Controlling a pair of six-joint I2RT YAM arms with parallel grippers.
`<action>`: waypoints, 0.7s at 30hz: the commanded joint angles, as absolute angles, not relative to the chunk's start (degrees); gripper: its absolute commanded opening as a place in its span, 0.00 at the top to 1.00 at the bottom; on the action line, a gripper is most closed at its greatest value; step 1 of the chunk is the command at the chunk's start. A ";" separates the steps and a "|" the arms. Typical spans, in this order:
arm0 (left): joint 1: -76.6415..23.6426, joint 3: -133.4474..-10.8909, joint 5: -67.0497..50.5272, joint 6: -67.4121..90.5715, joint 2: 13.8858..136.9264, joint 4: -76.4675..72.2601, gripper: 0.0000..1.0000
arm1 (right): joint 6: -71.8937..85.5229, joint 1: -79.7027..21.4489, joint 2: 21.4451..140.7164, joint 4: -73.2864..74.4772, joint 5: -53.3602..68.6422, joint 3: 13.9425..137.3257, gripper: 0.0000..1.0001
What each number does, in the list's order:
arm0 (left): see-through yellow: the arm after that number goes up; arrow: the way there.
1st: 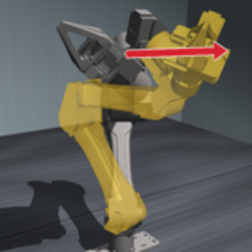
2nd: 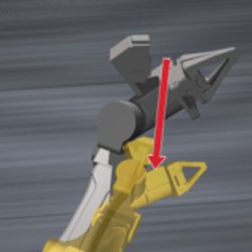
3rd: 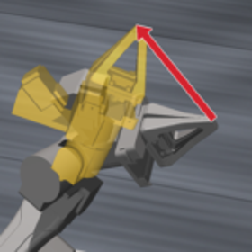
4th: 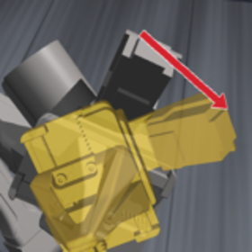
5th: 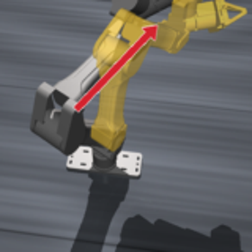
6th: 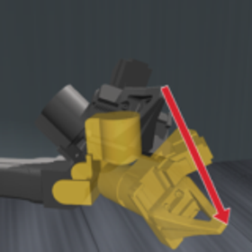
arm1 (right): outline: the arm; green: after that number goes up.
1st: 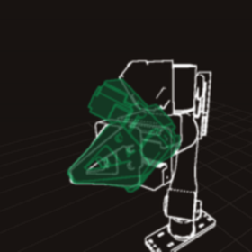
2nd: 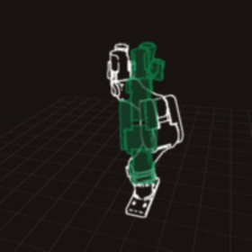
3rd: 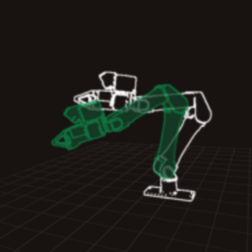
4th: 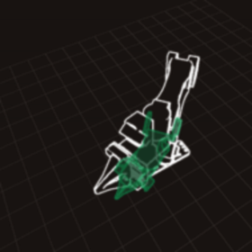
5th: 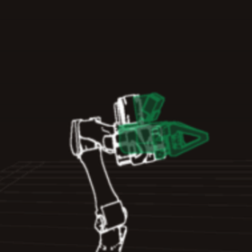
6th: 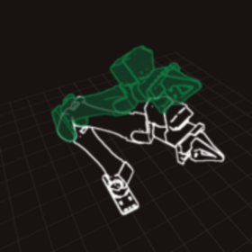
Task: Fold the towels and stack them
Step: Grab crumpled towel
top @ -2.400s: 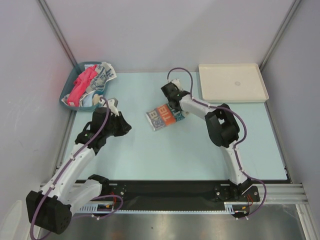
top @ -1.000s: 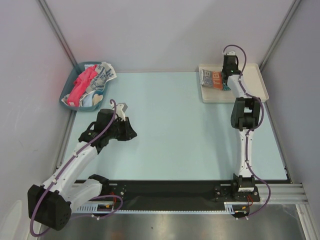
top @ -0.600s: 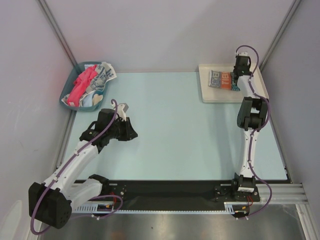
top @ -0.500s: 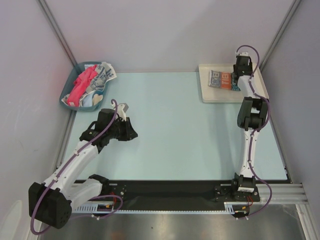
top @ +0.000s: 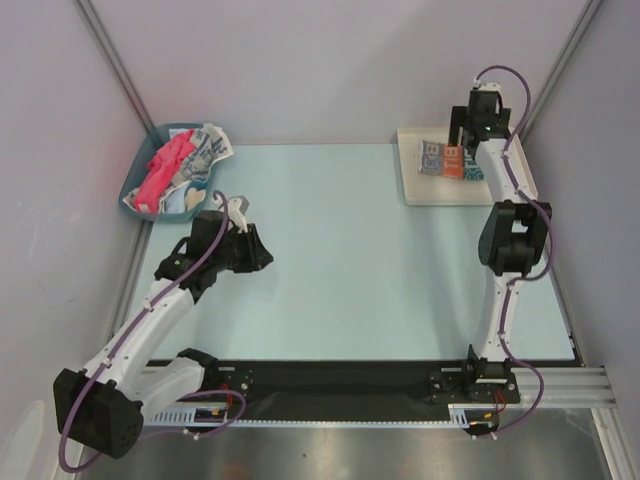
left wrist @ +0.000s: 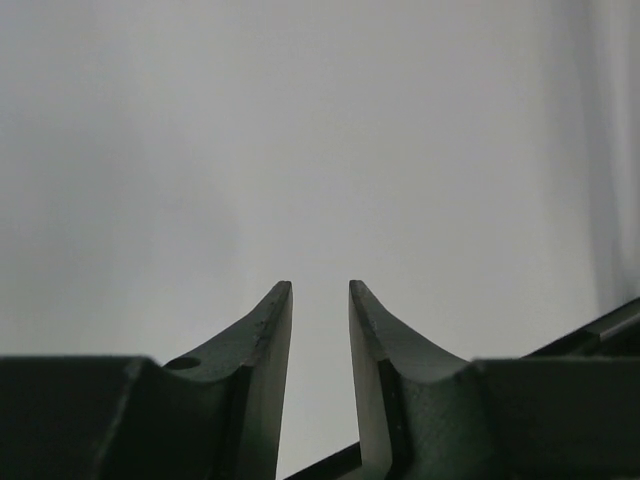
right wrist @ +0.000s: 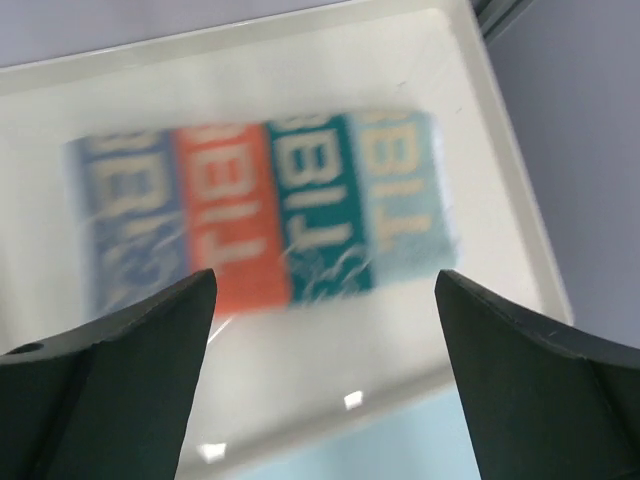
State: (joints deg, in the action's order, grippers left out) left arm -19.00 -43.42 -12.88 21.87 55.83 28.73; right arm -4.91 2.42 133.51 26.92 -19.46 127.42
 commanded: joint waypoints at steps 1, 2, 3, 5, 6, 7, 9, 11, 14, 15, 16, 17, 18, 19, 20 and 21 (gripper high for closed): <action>-19.25 -52.98 -4.59 27.32 58.17 24.70 0.64 | 3.06 -7.09 117.62 24.02 -14.77 115.62 0.03; -19.07 -58.22 -2.05 28.03 60.01 25.31 0.64 | 4.56 -8.60 112.81 22.95 -14.07 112.10 0.03; -18.64 -61.06 3.63 28.56 64.29 25.92 0.66 | 5.79 -10.18 110.94 22.07 -14.06 104.93 0.03; -17.06 -66.59 8.77 30.58 68.79 27.67 0.65 | 7.90 -14.14 105.41 19.87 -10.92 98.39 0.04; -14.53 -71.23 13.14 31.54 70.73 28.03 0.62 | 10.35 -15.54 103.38 19.17 -10.64 92.35 0.04; -12.94 -72.85 14.66 34.08 74.23 27.78 0.61 | 11.07 -16.60 101.62 17.33 -9.68 88.81 0.04; -8.03 -76.53 17.64 36.20 77.41 25.84 0.59 | 14.04 -19.33 96.54 15.48 -7.65 83.08 0.04; -4.68 -79.26 19.59 39.19 83.21 25.67 0.57 | 15.72 -21.17 93.44 12.93 -5.20 75.00 0.04; 3.25 -88.84 21.09 40.34 93.95 23.99 0.49 | 19.95 -26.26 87.19 9.32 -1.14 63.81 0.06; 5.51 -91.12 21.62 40.25 96.13 24.26 0.43 | 19.95 -27.85 85.19 8.97 -2.80 62.50 0.05; 6.67 -93.49 21.27 40.25 99.02 25.74 0.42 | 19.78 -28.99 84.56 8.62 -4.12 59.97 0.05; 7.81 -98.13 20.40 40.34 103.49 26.36 0.42 | 19.78 -30.74 84.03 8.44 -3.87 59.16 0.05; 9.65 -100.09 19.87 40.52 105.88 26.80 0.42 | 20.12 -31.20 83.68 8.18 -3.69 58.63 0.05; 10.28 -101.50 19.78 40.43 107.39 26.89 0.41 | 20.56 -31.55 83.76 7.74 -3.17 58.28 0.05; 10.81 -103.25 19.69 40.43 108.71 26.02 0.39 | 20.48 -31.81 84.02 7.30 -1.86 58.18 0.05; 11.51 -104.23 19.51 40.52 111.42 25.58 0.39 | 20.57 -32.25 84.37 7.21 -1.67 58.44 0.05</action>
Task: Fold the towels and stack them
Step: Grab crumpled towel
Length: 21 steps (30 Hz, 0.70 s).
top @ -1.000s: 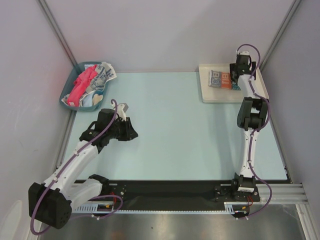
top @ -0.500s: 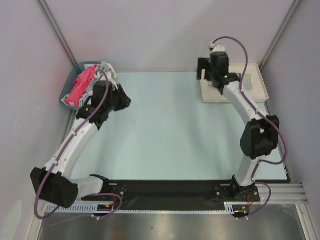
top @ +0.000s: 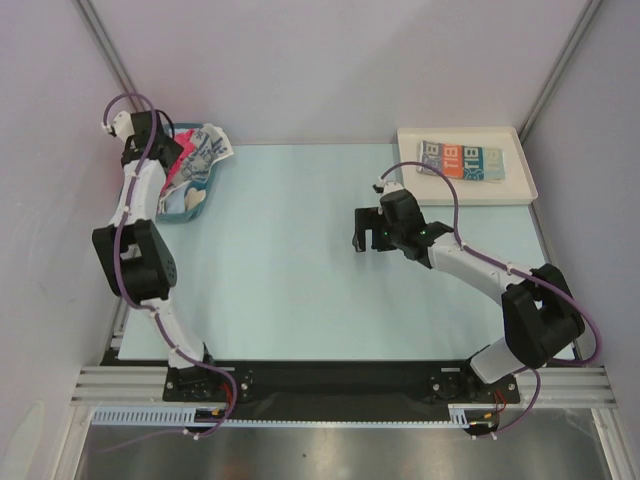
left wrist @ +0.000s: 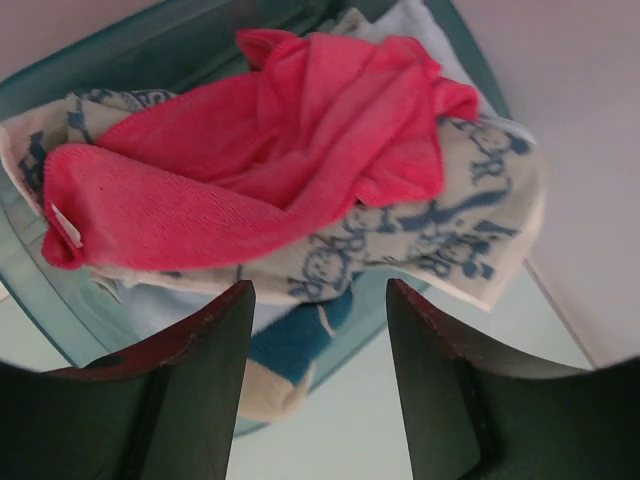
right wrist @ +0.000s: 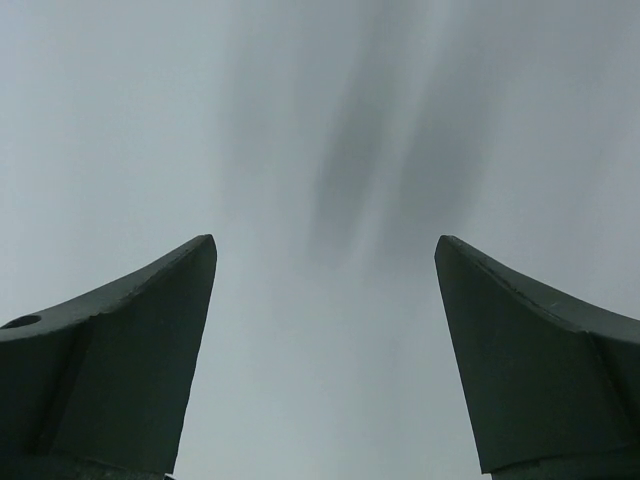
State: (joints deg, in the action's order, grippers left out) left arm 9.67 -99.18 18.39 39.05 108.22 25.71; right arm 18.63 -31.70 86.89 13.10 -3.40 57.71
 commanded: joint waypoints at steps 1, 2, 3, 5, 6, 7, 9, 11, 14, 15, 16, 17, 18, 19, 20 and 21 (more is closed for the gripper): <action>11.77 -105.46 19.34 40.43 112.84 26.19 0.39 | 20.74 -32.34 85.07 7.64 -0.89 58.88 0.05; 11.95 -108.86 19.86 40.60 114.68 27.24 0.39 | 20.66 -32.52 85.25 7.73 -0.62 59.23 0.05; 12.13 -110.55 20.39 40.95 117.57 28.29 0.39 | 20.65 -32.69 85.17 7.39 -0.62 59.15 0.05; 12.30 -114.15 21.09 41.74 120.31 31.11 0.39 | 20.74 -32.70 85.17 7.21 -0.62 58.98 0.05; 12.57 -114.52 21.01 42.01 121.19 31.20 0.40 | 20.74 -32.70 85.17 7.38 -0.62 58.97 0.05; 12.66 -114.78 21.01 42.27 122.51 31.38 0.40 | 20.66 -32.70 85.25 7.47 -0.62 58.89 0.05; 12.92 -114.87 21.10 43.24 123.22 31.47 0.43 | 20.57 -32.69 85.17 7.56 -0.62 58.89 0.05; 13.09 -114.79 20.83 43.85 124.27 31.82 0.46 | 20.48 -32.70 85.08 7.47 -0.62 59.06 0.05; 13.45 -114.61 19.51 44.56 124.80 32.08 0.58 | 20.48 -32.69 85.34 7.47 -0.62 59.15 0.05; 13.45 -114.26 18.90 44.73 124.63 31.82 0.63 | 20.48 -32.61 85.34 7.38 -0.62 59.15 0.06; 13.45 -113.91 18.46 44.56 124.28 30.60 0.68 | 20.48 -32.61 85.43 7.30 -0.70 59.06 0.06; 13.45 -113.73 18.20 44.30 123.49 30.15 0.79 | 20.39 -32.69 85.43 7.38 -0.70 58.98 0.06; 13.53 -113.73 18.02 43.86 122.88 29.89 0.89 | 20.39 -32.61 85.43 7.47 -0.62 59.06 0.06; 13.45 -113.82 17.15 43.68 122.26 29.10 0.99 | 20.39 -32.69 85.34 7.47 -0.62 59.06 0.07; 13.36 -113.73 16.96 43.33 120.52 28.57 0.99 | 20.30 -32.61 85.25 7.30 -0.62 58.89 0.07; 12.75 -113.73 17.05 42.29 119.45 28.22 1.00 | 20.30 -32.61 85.17 7.12 -0.62 58.89 0.07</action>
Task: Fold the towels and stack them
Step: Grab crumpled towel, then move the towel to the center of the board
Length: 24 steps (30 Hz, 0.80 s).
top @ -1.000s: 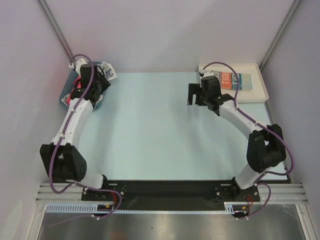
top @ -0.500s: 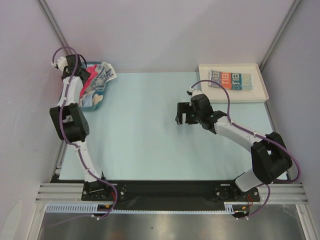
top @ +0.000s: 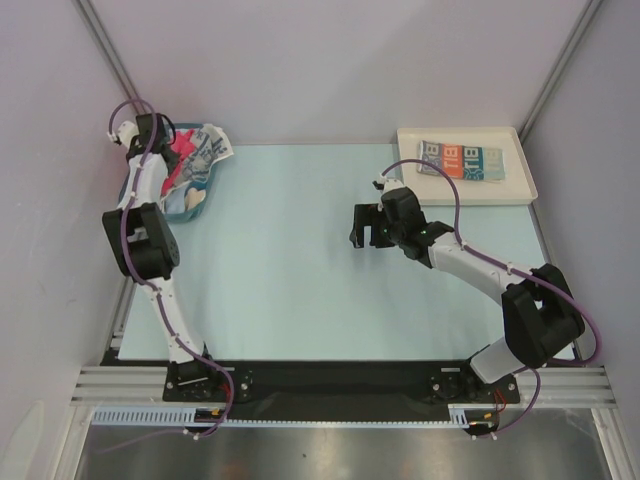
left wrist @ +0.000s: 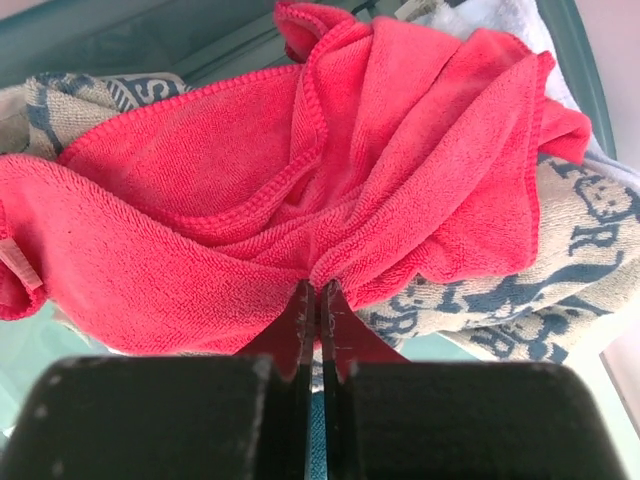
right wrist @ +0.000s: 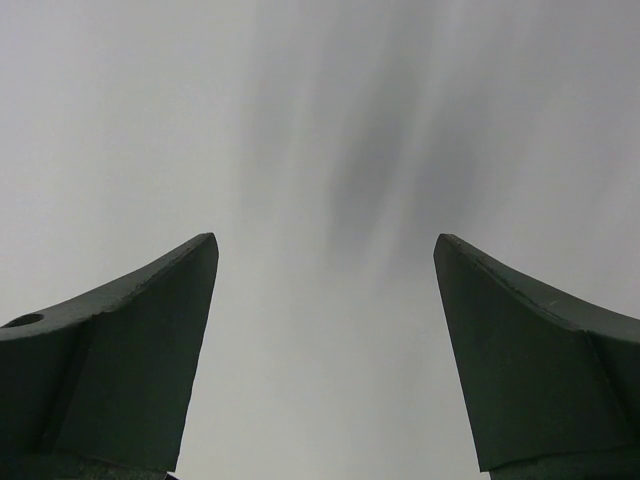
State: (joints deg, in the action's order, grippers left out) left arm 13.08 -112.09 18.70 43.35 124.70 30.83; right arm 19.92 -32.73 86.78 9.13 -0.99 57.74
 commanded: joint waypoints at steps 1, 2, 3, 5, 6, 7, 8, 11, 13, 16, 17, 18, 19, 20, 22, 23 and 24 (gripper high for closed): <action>12.31 -113.64 18.09 41.32 118.40 27.08 1.00 | 20.22 -32.52 84.99 7.29 -0.70 59.06 0.07; 11.00 -113.47 18.63 39.31 115.69 26.55 1.00 | 20.13 -32.61 84.90 7.29 -0.96 58.89 0.07; 10.20 -113.38 19.33 38.24 114.36 25.93 1.00 | 20.13 -32.52 84.82 7.12 -1.14 58.89 0.07; 8.53 -112.77 20.91 36.57 111.28 24.35 1.00 | 20.04 -32.52 84.55 6.94 -1.41 58.80 0.07; 6.79 -112.33 21.09 34.91 107.96 23.65 1.00 | 19.95 -32.52 84.46 6.77 -1.58 58.71 0.07; 5.81 -111.80 21.53 34.02 106.19 22.08 1.00 | 19.86 -32.61 84.29 6.68 -1.67 58.62 0.07; 3.45 -111.19 23.27 33.23 104.69 21.63 1.00 | 19.86 -32.52 84.37 6.59 -1.76 58.71 0.07; -2.43 -109.09 25.74 30.68 98.02 20.92 1.00 | 19.95 -32.52 84.11 5.98 -2.29 58.36 0.07; -5.52 -106.10 27.59 29.80 92.50 18.99 1.00 | 19.95 -32.52 83.94 5.63 -2.55 58.36 0.07; -12.29 -97.93 29.35 30.14 84.77 15.75 1.00 | 20.13 -32.61 83.41 5.19 -3.25 57.84 0.07; -14.04 -93.73 29.88 30.58 83.07 15.12 1.00 | 20.13 -32.69 83.06 4.84 -3.51 57.57 0.08; -17.72 -91.43 30.14 31.19 80.97 14.25 1.00 | 20.21 -32.70 82.53 4.40 -3.60 57.31 0.07; -19.67 -89.32 30.76 31.81 79.21 13.02 1.00 | 20.30 -32.78 82.18 4.13 -3.78 56.61 0.07; -23.60 -85.38 30.67 32.60 76.06 12.22 1.00 | 20.39 -32.87 81.74 3.78 -4.13 56.34 0.07; -27.49 -82.72 32.15 33.39 73.84 12.39 1.00 | 20.57 -33.05 80.95 3.60 -5.01 56.16 0.07; -31.16 -79.92 32.52 33.92 71.48 12.39 0.99 | 20.48 -33.13 80.60 3.52 -5.27 55.81 0.07; -32.59 -78.33 32.52 33.75 70.59 11.17 1.00 | 20.57 -33.22 80.07 3.52 -5.80 55.64 0.07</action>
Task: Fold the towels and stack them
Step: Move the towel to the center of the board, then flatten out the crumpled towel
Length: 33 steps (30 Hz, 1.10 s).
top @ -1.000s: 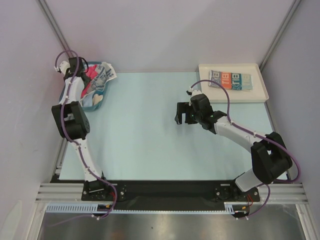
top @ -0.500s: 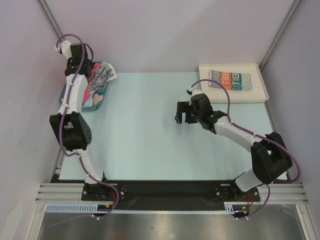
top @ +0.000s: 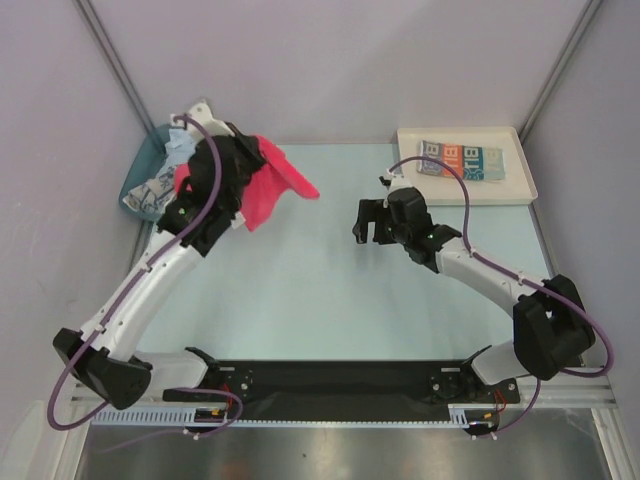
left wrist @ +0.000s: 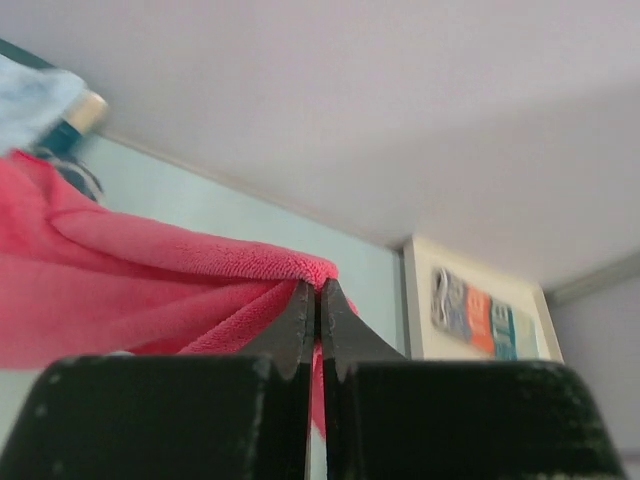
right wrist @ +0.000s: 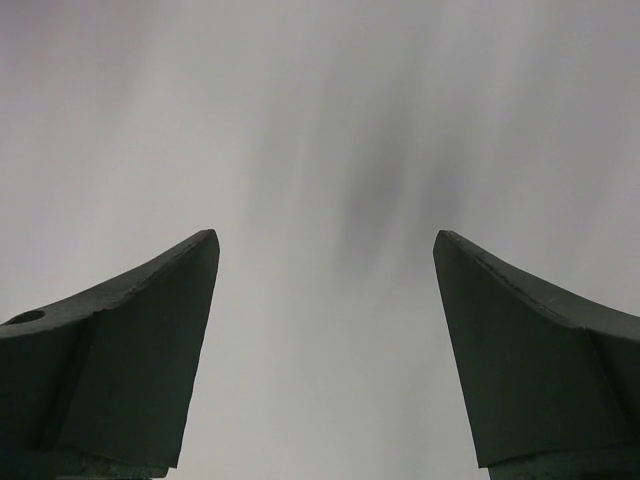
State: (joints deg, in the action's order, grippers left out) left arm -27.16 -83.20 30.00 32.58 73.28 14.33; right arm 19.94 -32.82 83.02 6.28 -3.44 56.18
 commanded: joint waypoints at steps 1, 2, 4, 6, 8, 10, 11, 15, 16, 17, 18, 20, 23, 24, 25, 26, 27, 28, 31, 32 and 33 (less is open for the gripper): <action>-33.83 -77.09 32.43 34.01 69.79 11.42 1.00 | 20.57 -33.22 79.81 3.52 -6.15 55.63 0.07; -35.23 -75.17 31.04 34.88 69.18 11.86 1.00 | 20.83 -33.40 79.72 3.52 -6.50 55.37 0.08; -35.94 -72.96 28.40 35.50 68.64 13.17 1.00 | 21.00 -33.49 79.19 3.17 -6.77 55.02 0.07; -36.47 -67.88 25.76 38.05 68.03 13.45 1.00 | 21.80 -33.75 79.01 3.60 -7.12 54.67 0.08; -37.26 -59.38 20.51 40.85 67.68 11.00 1.00 | 22.15 -34.10 78.93 4.30 -7.56 54.32 0.08; -38.31 -54.43 19.60 43.32 68.11 9.67 1.00 | 22.15 -35.15 78.93 4.57 -8.26 53.53 0.08; -39.28 -49.79 18.38 44.64 68.29 8.45 1.00 | 22.15 -35.77 79.01 4.92 -8.61 53.18 0.08; -39.81 -42.20 16.27 47.11 69.25 5.02 0.73 | 23.20 -38.93 79.45 5.45 -11.68 50.90 0.09; -39.81 -41.40 15.91 46.41 69.87 5.01 0.64 | 23.55 -40.50 79.71 5.71 -12.12 50.45 0.10; -39.81 -41.22 15.13 45.97 70.05 4.92 0.61 | 23.82 -41.13 80.24 5.63 -12.56 49.93 0.10; -39.81 -41.05 15.12 45.97 69.96 5.79 0.58 | 24.17 -42.00 80.59 5.45 -13.70 49.40 0.12; -39.81 -39.30 15.90 46.05 67.78 6.24 0.52 | 25.31 -43.33 81.30 4.66 -13.97 47.82 0.15; -39.73 -37.62 21.08 47.02 63.74 9.74 0.49 | 26.63 -43.77 83.66 1.68 -13.27 46.06 0.26; -39.64 -37.27 22.49 47.37 62.68 11.76 0.49 | 26.80 -43.86 85.59 1.06 -12.40 46.23 0.33; -39.46 -36.83 24.50 47.90 61.97 12.65 0.49 | 26.72 -43.86 87.00 0.62 -11.96 46.67 0.35; -39.29 -36.57 24.96 47.90 60.83 14.05 0.49 | 26.63 -43.94 88.14 0.62 -11.17 47.98 0.38; -39.03 -36.39 25.22 48.07 60.39 14.67 0.49 | 26.54 -44.21 90.50 -1.04 -10.81 48.60 0.41; -38.59 -35.86 25.22 48.16 60.03 14.76 0.49 | 26.54 -44.47 91.66 -1.84 -10.81 49.21 0.41; -37.71 -35.16 24.96 47.90 59.06 14.68 0.48 | 27.50 -45.26 95.44 -2.81 -10.55 52.11 0.41; -37.44 -35.07 24.87 47.81 59.06 14.94 0.48 | 27.68 -45.87 96.49 -3.16 -10.63 53.25 0.40; -37.18 -34.89 24.79 47.73 58.98 15.03 0.48 | 27.95 -46.05 98.16 -3.25 -10.81 53.96 0.40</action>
